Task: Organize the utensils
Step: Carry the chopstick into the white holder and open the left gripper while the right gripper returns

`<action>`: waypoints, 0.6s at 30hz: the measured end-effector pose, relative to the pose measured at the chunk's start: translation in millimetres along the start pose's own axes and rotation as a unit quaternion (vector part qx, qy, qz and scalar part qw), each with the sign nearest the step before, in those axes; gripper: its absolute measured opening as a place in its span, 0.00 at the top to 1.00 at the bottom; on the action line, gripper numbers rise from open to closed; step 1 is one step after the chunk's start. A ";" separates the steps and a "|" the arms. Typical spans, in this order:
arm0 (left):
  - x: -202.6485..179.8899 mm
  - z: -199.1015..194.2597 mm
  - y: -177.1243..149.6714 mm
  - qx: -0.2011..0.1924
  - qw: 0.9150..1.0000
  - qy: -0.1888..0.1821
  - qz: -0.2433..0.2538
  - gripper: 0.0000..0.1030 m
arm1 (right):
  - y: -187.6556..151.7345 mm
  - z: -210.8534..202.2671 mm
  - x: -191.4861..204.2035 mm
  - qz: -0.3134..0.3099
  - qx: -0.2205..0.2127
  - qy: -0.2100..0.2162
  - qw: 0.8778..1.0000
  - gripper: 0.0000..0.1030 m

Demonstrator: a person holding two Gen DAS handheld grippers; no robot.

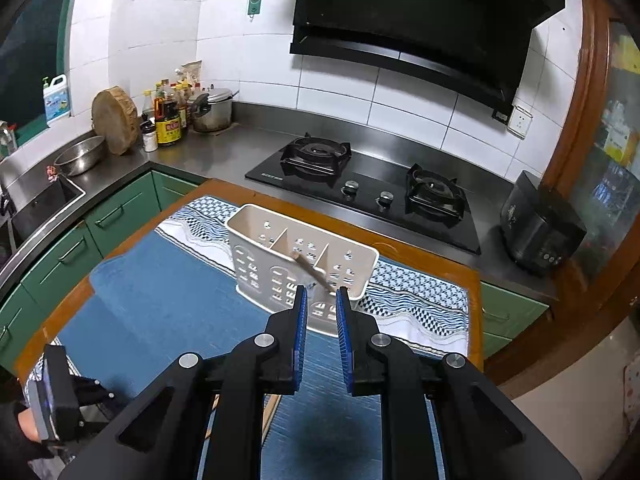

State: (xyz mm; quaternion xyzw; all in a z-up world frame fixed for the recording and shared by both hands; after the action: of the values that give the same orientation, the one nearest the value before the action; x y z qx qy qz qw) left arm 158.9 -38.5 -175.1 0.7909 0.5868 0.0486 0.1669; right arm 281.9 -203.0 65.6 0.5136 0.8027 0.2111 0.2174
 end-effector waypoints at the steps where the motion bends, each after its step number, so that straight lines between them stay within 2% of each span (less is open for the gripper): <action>1: 0.0 -0.2 -0.6 -0.002 1.000 0.001 0.002 0.86 | -2.4 -1.4 2.4 -0.003 -0.002 -0.001 1.000 0.85; 5: -1.2 -0.7 -0.9 -0.001 1.000 0.009 0.004 0.87 | -13.1 -9.6 11.9 -0.006 -0.015 0.013 1.000 0.85; 7: -2.3 -1.2 -0.7 -0.001 1.000 0.027 0.008 0.93 | -18.3 -14.5 15.3 -0.008 -0.022 0.019 1.000 0.85; 11: -4.6 -5.1 0.2 -0.006 1.000 0.026 0.009 0.95 | -29.8 -25.3 25.8 -0.012 -0.035 0.029 0.999 0.85; 18: -1.8 -43.8 16.4 -0.056 0.998 -0.027 -0.015 0.95 | -48.0 -38.5 34.0 -0.006 -0.053 0.047 0.998 0.85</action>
State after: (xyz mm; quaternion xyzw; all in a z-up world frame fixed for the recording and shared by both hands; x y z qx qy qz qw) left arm 161.3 -35.4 -128.5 0.7721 0.5906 0.0578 0.2274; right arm 212.1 -194.6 65.6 0.4865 0.8027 0.2756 0.2077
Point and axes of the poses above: each gripper's, at about its wrist camera, not at the fingertips, and z roughly the way its jaws point, x to its left, y to its top, the point moved 7 cm from there along z, roughly the way its jaws point, and after that the axes turned 15 degrees about x, right-handed, at the moved point
